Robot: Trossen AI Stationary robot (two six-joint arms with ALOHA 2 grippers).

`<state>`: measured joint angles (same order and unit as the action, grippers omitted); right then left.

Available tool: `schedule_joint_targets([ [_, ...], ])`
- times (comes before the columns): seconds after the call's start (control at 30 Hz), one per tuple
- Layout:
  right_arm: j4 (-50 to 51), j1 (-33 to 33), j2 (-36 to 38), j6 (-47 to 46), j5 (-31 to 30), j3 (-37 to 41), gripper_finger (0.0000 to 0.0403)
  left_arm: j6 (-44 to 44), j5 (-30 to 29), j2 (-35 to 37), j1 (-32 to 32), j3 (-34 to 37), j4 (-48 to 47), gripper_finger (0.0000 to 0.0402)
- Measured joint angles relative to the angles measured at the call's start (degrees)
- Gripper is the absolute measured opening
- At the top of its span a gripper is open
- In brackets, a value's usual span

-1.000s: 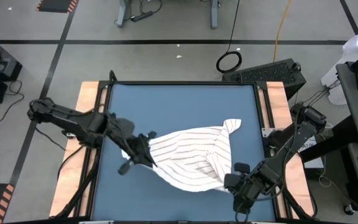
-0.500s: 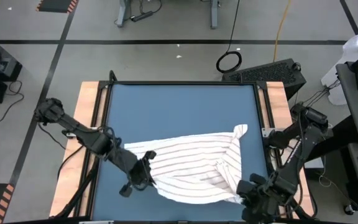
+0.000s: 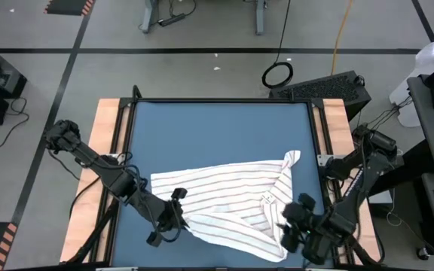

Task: Roll towel
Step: Fold the white towel

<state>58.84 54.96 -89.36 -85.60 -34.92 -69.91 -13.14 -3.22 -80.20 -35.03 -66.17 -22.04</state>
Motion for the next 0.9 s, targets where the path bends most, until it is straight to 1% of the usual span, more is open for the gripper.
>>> schedule_joint_targets([
  [0.07, -2.0, -2.5, 0.0, 3.3, -3.7, 1.7, 0.0192, 0.1, -0.9, 0.0, 0.0, 0.0, 0.0, 0.0011],
  [0.13, -5.9, -5.7, 0.0, 7.2, -5.1, 4.5, 0.0187, 0.1, -1.8, 0.0, 0.0, 0.0, 0.0, 0.0011],
  [0.2, -11.9, -9.3, -0.1, 12.0, -5.3, 8.2, 0.0178, 0.1, -2.6, 0.0, 0.0, 0.0, 0.0, 0.0011],
  [0.23, -15.7, -11.1, -0.1, 15.2, -4.8, 10.2, 0.0173, 0.1, -3.1, 0.0, 0.0, 0.0, 0.0, 0.0011],
  [0.33, -27.1, -16.4, -0.1, 24.6, -0.2, 15.8, 0.0156, 0.0, -3.7, 0.0, 0.0, 0.0, 0.0, 0.0011],
  [0.47, -36.6, -22.5, -0.1, 30.8, 6.1, 20.8, 0.0135, -0.1, -4.8, 0.0, 0.0, 0.0, 0.0, 0.0011],
  [0.53, -38.7, -24.6, -0.1, 31.1, 7.7, 23.1, 0.0125, -0.1, -4.9, 0.0, -0.1, 0.0, -0.2, 0.0011],
  [0.67, -41.6, -27.0, -0.1, 27.2, 8.3, 28.2, 0.0105, -1.5, -5.0, -0.1, -0.8, 0.0, -2.3, 0.0011],
  [0.77, -44.4, -27.8, -0.1, 24.7, 8.3, 31.8, 0.009, -1.6, -6.4, -0.1, -1.4, 0.0, -3.6, 0.0011],
  [0.9, -45.3, -28.5, -0.1, 21.3, 9.2, 34.4, 0.0073, -1.6, -7.4, -0.1, -1.9, 0.0, -5.0, 0.0011],
])
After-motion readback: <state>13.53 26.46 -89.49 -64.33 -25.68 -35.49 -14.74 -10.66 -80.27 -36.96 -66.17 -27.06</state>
